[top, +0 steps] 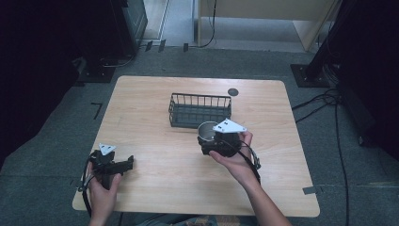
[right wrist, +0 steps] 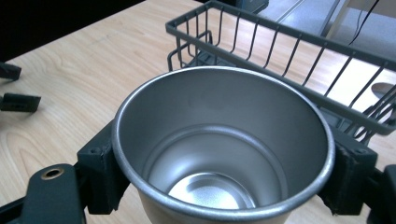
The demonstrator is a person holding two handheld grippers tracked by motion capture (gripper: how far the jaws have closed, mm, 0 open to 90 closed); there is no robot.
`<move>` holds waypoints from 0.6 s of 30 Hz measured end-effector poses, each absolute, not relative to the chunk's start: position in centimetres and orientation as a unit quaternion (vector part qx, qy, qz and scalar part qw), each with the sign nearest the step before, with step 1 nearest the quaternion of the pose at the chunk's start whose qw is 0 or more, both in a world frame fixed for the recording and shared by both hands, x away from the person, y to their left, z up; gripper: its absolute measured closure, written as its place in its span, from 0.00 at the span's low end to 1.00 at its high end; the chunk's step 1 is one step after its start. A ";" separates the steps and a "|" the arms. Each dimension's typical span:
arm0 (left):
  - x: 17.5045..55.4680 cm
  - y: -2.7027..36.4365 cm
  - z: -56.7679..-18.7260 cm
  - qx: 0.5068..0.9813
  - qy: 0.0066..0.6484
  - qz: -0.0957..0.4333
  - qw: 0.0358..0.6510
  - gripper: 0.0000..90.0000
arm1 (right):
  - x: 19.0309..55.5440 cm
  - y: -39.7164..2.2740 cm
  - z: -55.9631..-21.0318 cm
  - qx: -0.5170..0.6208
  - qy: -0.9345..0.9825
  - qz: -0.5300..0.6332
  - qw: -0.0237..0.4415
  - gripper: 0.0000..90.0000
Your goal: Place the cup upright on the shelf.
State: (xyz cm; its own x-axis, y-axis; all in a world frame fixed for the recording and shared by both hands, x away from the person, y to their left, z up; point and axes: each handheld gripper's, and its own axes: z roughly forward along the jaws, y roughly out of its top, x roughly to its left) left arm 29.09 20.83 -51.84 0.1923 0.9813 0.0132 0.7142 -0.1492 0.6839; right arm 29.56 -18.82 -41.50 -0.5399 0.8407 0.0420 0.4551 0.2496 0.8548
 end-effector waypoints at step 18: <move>29.1 20.8 -51.9 0.718 0.590 0.239 0.282 0.00 | 31.4 -19.0 -39.4 0.429 0.749 0.447 0.234 0.20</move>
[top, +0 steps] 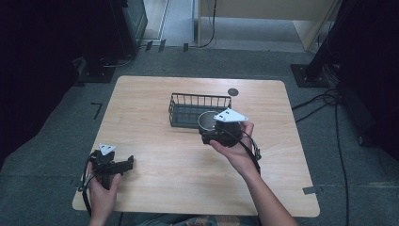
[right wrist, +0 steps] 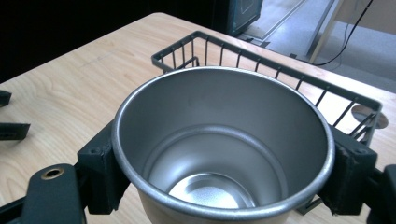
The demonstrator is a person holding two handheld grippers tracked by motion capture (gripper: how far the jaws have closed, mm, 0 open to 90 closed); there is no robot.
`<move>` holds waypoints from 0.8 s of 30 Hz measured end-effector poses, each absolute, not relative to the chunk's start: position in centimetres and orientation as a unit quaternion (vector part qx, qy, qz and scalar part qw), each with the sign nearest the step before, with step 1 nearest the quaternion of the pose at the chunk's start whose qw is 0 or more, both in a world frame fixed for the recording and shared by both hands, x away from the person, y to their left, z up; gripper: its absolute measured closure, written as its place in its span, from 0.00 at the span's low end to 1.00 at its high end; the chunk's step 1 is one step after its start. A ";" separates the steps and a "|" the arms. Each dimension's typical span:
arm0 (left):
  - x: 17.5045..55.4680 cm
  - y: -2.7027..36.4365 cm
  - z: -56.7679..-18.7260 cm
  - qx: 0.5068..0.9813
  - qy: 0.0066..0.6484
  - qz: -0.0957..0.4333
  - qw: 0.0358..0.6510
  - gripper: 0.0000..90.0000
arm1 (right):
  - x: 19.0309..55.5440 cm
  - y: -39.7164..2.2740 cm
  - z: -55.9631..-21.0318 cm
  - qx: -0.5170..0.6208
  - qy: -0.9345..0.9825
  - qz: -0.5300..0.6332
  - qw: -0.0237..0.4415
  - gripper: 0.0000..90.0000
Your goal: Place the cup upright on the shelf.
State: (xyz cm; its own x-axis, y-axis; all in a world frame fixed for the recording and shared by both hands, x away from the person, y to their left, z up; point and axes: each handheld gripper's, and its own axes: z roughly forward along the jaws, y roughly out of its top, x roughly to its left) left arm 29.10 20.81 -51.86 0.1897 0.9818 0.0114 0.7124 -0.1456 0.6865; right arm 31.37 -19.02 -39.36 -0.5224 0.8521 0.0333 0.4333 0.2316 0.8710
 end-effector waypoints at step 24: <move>29.1 20.8 -51.8 0.718 0.590 0.238 0.281 0.00 | 33.0 -19.3 -37.8 0.435 0.711 0.476 0.279 0.20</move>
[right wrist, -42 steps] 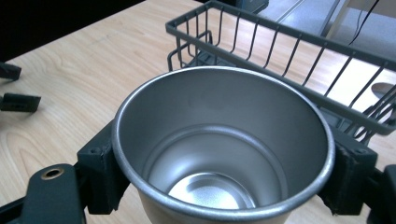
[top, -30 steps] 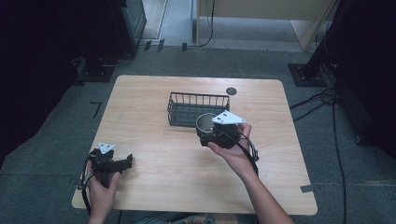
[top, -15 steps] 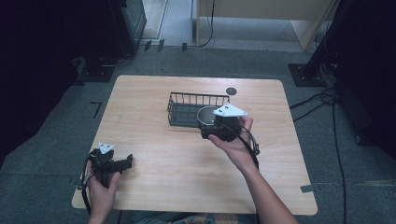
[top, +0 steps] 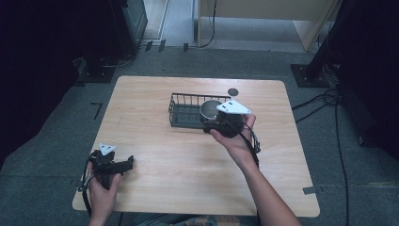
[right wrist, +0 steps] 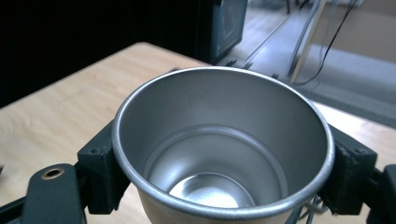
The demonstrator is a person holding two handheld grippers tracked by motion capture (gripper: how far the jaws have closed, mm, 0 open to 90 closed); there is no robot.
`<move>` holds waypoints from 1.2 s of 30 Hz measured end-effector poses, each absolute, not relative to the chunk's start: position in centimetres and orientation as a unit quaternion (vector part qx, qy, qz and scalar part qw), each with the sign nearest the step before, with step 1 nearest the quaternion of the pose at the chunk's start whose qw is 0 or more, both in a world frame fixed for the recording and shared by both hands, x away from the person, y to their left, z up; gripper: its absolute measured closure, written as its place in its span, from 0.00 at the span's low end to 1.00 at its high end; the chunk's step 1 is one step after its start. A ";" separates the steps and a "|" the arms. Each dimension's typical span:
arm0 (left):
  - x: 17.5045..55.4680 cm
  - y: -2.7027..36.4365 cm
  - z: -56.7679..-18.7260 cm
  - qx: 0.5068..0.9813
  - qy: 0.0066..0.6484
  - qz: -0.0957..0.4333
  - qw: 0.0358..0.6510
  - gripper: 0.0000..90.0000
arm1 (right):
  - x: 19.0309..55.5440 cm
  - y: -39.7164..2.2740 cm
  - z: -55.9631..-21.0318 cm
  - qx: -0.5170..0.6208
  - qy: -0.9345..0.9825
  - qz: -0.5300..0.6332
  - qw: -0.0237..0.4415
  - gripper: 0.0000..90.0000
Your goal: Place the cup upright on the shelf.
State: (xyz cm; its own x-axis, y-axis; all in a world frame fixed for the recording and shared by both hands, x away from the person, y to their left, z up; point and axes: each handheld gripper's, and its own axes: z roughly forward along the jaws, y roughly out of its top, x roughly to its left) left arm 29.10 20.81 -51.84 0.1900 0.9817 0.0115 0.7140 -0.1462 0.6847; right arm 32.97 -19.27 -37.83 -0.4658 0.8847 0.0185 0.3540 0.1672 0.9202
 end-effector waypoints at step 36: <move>29.1 20.8 -51.8 0.719 0.590 0.239 0.280 0.00 | 40.7 -20.2 -39.4 0.492 0.668 0.454 0.325 0.20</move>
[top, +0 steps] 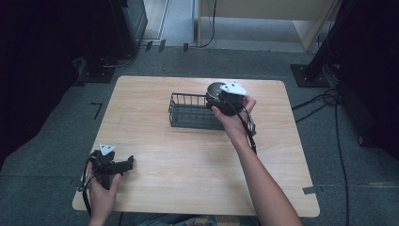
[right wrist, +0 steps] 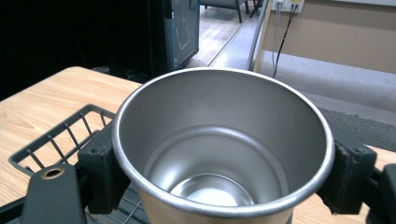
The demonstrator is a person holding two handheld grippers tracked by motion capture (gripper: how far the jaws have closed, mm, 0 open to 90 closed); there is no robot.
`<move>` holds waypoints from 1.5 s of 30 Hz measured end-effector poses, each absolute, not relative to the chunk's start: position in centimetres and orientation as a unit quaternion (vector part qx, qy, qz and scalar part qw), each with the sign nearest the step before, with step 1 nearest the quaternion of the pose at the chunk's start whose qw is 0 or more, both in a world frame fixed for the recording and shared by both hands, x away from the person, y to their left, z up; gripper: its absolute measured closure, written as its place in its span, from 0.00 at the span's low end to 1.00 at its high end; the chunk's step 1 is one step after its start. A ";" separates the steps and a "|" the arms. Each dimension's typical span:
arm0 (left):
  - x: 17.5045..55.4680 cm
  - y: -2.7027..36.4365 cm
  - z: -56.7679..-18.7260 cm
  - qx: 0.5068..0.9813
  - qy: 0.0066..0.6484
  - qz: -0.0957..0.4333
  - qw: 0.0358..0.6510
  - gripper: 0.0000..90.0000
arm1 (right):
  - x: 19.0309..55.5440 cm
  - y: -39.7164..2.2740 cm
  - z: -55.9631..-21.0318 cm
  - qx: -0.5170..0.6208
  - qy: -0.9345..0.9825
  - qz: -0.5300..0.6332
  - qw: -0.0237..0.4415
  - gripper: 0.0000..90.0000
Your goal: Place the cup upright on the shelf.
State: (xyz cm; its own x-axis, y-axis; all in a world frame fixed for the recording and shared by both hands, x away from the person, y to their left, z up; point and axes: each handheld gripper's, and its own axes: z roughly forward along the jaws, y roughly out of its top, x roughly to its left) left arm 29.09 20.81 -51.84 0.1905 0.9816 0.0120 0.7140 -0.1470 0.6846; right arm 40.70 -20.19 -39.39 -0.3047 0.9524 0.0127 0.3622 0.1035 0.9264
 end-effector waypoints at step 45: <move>29.1 20.8 -51.8 0.719 0.590 0.238 0.281 0.00 | 42.5 -20.6 -42.7 0.502 0.712 0.395 0.291 0.20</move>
State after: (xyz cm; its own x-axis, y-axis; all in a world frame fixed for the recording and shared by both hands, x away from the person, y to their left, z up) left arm 29.09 20.81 -51.84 0.1907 0.9816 0.0119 0.7140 -0.1470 0.6845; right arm 42.52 -20.58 -42.71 -0.3258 0.9453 -0.0171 0.4855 0.1828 0.8549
